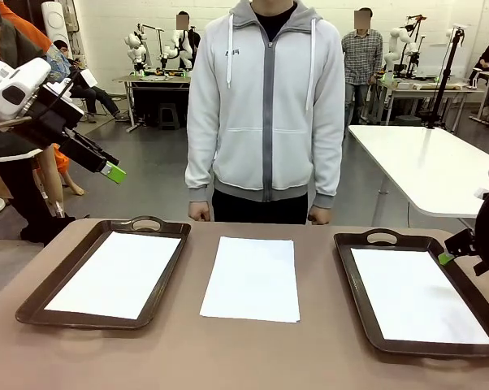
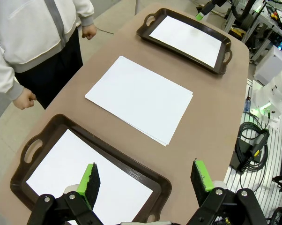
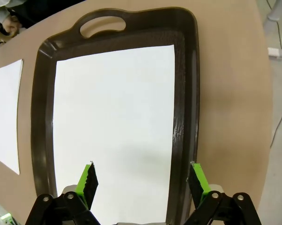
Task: Sort the A4 documents.
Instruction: Place the A4 Paper in the designated Handle tray, then receive the A4 Paper.
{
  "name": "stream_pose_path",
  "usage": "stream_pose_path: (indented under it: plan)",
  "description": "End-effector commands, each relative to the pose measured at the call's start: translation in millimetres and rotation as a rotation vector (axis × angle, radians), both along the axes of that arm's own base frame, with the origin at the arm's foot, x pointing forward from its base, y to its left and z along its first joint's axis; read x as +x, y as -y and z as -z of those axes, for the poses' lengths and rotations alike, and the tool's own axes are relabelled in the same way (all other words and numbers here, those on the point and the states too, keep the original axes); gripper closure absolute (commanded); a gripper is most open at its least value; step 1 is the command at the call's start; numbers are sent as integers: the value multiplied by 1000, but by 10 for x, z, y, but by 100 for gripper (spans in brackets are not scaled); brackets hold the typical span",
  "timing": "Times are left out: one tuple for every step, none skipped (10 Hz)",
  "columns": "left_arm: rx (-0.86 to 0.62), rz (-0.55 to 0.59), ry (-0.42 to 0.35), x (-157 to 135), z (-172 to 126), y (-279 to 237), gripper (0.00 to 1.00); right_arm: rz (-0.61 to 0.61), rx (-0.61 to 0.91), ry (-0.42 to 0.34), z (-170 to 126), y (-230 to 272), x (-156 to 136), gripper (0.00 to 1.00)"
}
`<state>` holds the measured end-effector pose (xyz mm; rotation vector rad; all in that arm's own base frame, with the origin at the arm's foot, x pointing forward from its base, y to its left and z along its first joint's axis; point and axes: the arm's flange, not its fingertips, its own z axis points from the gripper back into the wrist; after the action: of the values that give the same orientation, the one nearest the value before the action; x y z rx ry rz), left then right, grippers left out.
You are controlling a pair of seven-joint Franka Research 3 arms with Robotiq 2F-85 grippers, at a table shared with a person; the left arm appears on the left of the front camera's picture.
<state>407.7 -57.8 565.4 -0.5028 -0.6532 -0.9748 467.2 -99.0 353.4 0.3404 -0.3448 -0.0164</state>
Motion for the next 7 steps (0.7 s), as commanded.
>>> stream_pose_path:
  plan:
    - [-2,16,12,-7,9,-14,0,-6,-3,2,-1,-1,2,0]
    - [-2,16,12,-7,9,-14,0,-6,-3,2,-1,-1,2,0]
    - [-2,16,12,-7,9,-14,0,-6,-3,2,-1,-1,2,0]
    - [-2,16,12,-7,9,-14,0,-6,-3,2,-1,-1,2,0]
    - [-2,16,12,-7,9,-14,0,-6,-3,2,-1,-1,2,0]
    - [-2,16,12,-7,9,-14,0,-6,-3,2,-1,-1,2,0]
    - [-2,16,12,-7,9,-14,0,-6,-3,2,-1,-1,2,0]
